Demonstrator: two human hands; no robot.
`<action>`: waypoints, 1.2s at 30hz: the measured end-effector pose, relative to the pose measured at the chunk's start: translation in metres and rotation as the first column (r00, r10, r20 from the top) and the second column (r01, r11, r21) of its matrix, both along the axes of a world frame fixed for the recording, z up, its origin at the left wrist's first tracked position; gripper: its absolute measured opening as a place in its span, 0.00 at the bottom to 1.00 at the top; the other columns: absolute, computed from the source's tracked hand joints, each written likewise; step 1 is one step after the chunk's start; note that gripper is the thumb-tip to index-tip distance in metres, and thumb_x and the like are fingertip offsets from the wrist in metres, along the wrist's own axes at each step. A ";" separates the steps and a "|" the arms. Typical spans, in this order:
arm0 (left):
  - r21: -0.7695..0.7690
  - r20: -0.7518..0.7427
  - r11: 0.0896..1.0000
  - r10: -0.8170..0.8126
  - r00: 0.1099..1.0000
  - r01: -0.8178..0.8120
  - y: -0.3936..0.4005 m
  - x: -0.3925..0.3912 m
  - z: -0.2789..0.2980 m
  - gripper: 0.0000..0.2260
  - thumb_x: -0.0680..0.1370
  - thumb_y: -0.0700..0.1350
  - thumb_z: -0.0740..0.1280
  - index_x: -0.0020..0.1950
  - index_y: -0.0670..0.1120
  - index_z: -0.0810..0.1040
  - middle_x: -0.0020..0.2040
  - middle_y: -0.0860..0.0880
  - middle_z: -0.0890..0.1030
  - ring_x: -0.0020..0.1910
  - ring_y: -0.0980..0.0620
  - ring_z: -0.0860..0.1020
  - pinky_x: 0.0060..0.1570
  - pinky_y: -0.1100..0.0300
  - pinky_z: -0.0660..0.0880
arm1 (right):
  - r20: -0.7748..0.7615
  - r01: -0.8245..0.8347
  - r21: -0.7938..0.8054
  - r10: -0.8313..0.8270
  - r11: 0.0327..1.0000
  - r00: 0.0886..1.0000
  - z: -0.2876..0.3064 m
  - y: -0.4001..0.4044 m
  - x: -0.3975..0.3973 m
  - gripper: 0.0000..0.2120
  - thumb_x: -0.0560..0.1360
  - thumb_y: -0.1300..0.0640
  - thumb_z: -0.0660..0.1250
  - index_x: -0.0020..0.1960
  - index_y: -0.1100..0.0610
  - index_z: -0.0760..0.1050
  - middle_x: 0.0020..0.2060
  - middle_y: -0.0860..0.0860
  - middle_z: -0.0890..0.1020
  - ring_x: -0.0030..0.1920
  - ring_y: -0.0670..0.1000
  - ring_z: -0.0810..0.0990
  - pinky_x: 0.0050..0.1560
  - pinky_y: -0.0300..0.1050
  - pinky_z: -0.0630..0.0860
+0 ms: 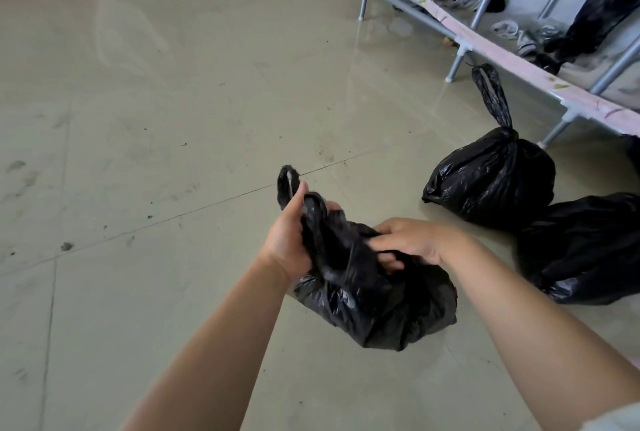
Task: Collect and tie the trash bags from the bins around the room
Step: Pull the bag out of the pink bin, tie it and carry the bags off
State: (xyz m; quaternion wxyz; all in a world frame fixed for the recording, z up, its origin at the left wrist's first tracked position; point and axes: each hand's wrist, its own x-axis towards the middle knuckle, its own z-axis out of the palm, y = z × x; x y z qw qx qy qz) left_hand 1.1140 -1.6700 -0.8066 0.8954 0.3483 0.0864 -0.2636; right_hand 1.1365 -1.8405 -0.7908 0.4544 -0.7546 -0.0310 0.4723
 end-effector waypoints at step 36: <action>-0.005 0.083 0.945 0.327 0.942 -0.327 -0.004 0.003 0.013 0.28 0.71 0.27 0.44 0.17 0.45 0.71 0.27 0.49 0.80 0.34 0.49 0.81 0.43 0.54 0.71 | 0.033 0.567 0.305 -0.603 0.765 0.797 0.008 -0.008 0.014 0.14 0.81 0.56 0.50 0.45 0.57 0.72 0.40 0.55 0.79 0.41 0.52 0.79 0.44 0.45 0.75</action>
